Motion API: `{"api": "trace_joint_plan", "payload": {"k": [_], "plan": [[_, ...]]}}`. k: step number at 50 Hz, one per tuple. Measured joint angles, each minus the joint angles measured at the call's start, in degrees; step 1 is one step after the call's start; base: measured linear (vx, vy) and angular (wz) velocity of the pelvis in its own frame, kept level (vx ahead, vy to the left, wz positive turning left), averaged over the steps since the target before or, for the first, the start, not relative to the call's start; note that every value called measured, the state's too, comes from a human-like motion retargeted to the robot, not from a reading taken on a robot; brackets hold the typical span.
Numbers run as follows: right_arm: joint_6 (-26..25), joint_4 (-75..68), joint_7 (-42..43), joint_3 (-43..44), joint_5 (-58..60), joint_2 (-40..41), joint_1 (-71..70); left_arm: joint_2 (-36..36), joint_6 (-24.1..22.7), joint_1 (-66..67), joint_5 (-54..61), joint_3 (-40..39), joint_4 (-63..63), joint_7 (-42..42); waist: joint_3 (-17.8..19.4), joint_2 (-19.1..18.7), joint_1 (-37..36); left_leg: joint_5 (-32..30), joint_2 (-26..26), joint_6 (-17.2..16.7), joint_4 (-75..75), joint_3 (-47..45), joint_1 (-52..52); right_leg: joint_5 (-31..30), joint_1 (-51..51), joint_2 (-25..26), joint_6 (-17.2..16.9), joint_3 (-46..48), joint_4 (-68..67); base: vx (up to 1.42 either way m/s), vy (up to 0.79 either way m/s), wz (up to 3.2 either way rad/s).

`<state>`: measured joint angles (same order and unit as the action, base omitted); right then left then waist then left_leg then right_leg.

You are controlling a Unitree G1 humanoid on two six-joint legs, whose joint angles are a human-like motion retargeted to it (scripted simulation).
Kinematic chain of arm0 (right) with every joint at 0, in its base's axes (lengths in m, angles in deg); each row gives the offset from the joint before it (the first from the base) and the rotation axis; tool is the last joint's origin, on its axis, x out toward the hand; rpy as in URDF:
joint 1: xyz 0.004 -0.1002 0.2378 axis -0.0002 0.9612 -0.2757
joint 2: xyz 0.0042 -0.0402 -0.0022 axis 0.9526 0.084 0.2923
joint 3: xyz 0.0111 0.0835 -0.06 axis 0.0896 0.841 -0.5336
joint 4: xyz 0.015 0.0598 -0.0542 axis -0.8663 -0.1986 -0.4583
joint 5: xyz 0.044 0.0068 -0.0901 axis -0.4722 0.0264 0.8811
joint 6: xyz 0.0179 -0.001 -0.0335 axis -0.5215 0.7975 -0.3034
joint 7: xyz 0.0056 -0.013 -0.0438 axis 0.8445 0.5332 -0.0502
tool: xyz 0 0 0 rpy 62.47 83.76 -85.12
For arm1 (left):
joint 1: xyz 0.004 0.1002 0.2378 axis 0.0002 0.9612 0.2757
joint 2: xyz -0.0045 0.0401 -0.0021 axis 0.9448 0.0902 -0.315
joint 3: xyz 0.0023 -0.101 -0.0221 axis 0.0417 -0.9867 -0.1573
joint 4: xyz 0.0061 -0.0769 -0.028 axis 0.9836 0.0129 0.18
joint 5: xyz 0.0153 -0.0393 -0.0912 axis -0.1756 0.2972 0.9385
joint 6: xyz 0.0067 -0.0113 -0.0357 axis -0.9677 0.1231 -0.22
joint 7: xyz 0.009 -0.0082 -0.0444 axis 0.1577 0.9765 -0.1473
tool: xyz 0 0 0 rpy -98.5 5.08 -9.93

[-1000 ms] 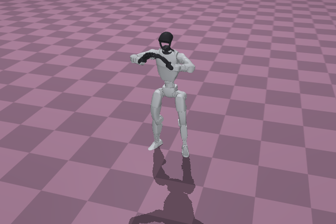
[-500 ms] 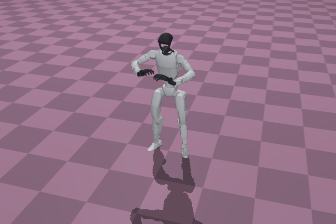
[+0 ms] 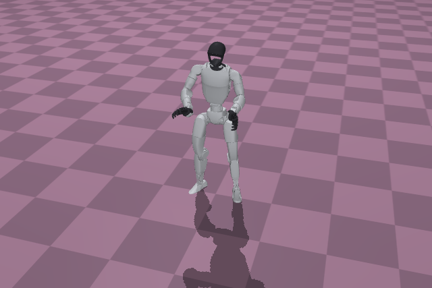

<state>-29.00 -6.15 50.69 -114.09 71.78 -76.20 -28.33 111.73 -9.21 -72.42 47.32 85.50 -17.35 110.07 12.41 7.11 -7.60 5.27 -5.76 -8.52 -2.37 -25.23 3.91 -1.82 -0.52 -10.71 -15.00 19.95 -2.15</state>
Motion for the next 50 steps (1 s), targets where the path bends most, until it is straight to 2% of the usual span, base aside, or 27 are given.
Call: {"api": "trace_joint_plan", "payload": {"k": [1, 2, 3, 4, 5, 7, 8, 10, 12, 16, 20, 30, 37, 43, 50], "plan": [[-11.17, -4.66, -5.29, -2.53, 15.85, -1.37, -2.33, 0.01, 4.29, -1.86, -5.03, 0.56, 0.96, -1.74, -0.37, -0.38, -0.08, -0.21, -0.04, -0.08, -0.12, -0.13, -0.12, -0.1, -0.21, 0.1, 0.0, -0.05, 0.05, 0.0, 0.0, 0.0], [-17.87, -7.35, -10.21, -3.89, 26.28, -2.29, -3.92, 0.12, 7.43, -3.71, -9.58, 1.3, 2.0, -3.56, -0.75, -0.76, 0.03, -0.33, -0.04, -0.17, -0.17, -0.19, -0.21, -0.14, -0.31, 0.14, 0.0, -0.07, 0.09, 0.0, 0.0, 0.0], [-15.62, -6.11, -14.39, -2.95, 25.92, -2.27, -4.06, 0.43, 8.27, -5.55, -13.2, 2.39, 3.22, -5.54, -1.15, -1.15, 0.49, -0.29, 0.03, -0.26, -0.06, -0.11, -0.23, -0.06, -0.23, 0.04, 0.0, -0.04, 0.11, 0.0, 0.0, 0.0], [-5.05, -1.76, -17.24, 1.21, 8.29, -0.13, -2.72, 0.63, 7.88, -7.94, -14.69, 3.77, 4.34, -6.85, -1.2, -1.54, 1.14, -0.15, 0.27, -0.31, 0.14, 0.13, -0.14, 0.16, 0.12, -0.3, 0.0, 0.1, 0.1, 0.04, 0.05, 0.19], [9.67, 4.14, -19.43, 6.99, -17.97, 3.07, -0.65, 0.78, 6.88, -10.62, -15.12, 5.27, 5.42, -7.83, -1.08, -1.93, 1.87, 0.06, 0.6, -0.33, 0.4, 0.46, 0.02, 0.44, 0.6, -0.74, 0.0, 0.29, 0.07, 0.04, 0.05, 0.19], [14.08, 6.51, -38.12, 11.19, -35.8, 4.43, -0.58, 0.8, 10.2, -15.54, -21.74, 8.3, 6.11, -15.22, -1.68, -2.65, 3.03, 0.31, 0.93, -0.16, 0.76, 0.67, 0.23, 0.91, 0.95, -1.22, 0.43, 0.3, -0.24, 0.0, 0.0, 0.0], [14.19, 7.77, -41.83, 13.34, -42.2, 5.3, -0.86, 0.46, 11.43, -17.89, -23.52, 9.61, 6.5, -16.56, -1.97, -3.12, 3.64, 0.38, 1.01, -0.15, 0.89, 0.71, 0.32, 1.14, 1.07, -1.36, 0.77, 0.3, -0.38, 0.0, 0.0, 0.0], [17.91, 11.38, -40.35, 17.0, -56.51, 7.4, -1.47, -0.59, 12.71, -22.76, -24.7, 12.64, 7.02, -15.26, -2.32, -4.09, 4.83, 0.47, 1.16, -0.28, 1.09, 0.72, 0.51, 1.56, 1.27, -1.61, 1.36, 0.3, -0.63, 0.0, 0.0, 0.0], [21.75, 13.91, -36.64, 18.43, -60.25, 7.61, -2.46, -1.95, 13.19, -27.09, -27.39, 16.03, 6.46, -13.91, -2.63, -4.91, 6.06, 0.63, 1.31, -0.41, 1.26, 0.6, 0.74, 1.93, 1.38, -1.85, 1.67, 0.17, -0.93, 0.0, 0.0, 0.0], [21.41, 14.7, -32.22, 19.87, -50.41, 5.73, -4.96, -5.55, 14.36, -32.92, -35.57, 20.9, 3.67, -14.69, -3.11, -6.43, 8.9, 1.01, 1.54, -0.48, 1.53, -0.02, 1.19, 2.37, 1.3, -2.2, 1.82, -0.48, -1.49, 0.01, 0.0, -0.04], [20.31, 13.79, -29.18, 21.43, -46.03, 5.44, -6.68, -9.77, 14.99, -35.5, -39.46, 23.56, 0.88, -15.23, -2.79, -7.77, 12.27, 1.12, 1.68, -0.52, 1.49, -1.01, 1.54, 2.35, 0.86, -2.3, 1.78, -1.47, -1.76, 0.01, 0.01, -0.23], [21.86, 10.68, -28.04, 19.87, -48.8, 7.09, -5.99, -18.43, 14.38, -35.02, -41.52, 28.9, -6.45, -15.72, 0.4, -8.89, 21.1, 0.33, 2.11, -0.89, 0.47, -4.12, 1.72, 1.15, -1.27, -2.11, 1.51, -4.46, -1.41, -0.02, 0.0, -0.28], [23.2, 8.01, -28.16, 19.82, -52.39, 9.63, -3.36, -23.04, 14.18, -32.46, -42.66, 32.6, -11.98, -15.1, 1.85, -8.63, 23.82, 0.13, 2.36, -1.04, 0.29, -5.33, 1.78, 0.57, -1.84, -2.07, 1.33, -5.61, -0.9, -0.01, 0.0, -0.09], [24.67, 7.81, -27.05, 20.58, -52.25, 9.24, -1.65, -22.07, 12.47, -30.96, -44.02, 32.91, -10.46, -12.69, 0.04, -8.37, 22.65, 0.49, 2.23, -1.1, 0.6, -4.85, 2.14, 1.06, -1.17, -2.13, 1.56, -5.12, -1.15, 0.02, 0.0, 0.04], [26.43, 11.53, -24.53, 23.15, -46.75, 6.07, -3.67, -13.81, 6.48, -29.54, -40.31, 25.51, -0.16, -9.47, -4.16, -7.62, 17.87, 1.57, 1.52, -0.72, 1.31, -3.35, 3.2, 2.28, 0.63, -1.91, 1.72, -3.66, -2.21, 0.08, 0.0, 0.18]]}}
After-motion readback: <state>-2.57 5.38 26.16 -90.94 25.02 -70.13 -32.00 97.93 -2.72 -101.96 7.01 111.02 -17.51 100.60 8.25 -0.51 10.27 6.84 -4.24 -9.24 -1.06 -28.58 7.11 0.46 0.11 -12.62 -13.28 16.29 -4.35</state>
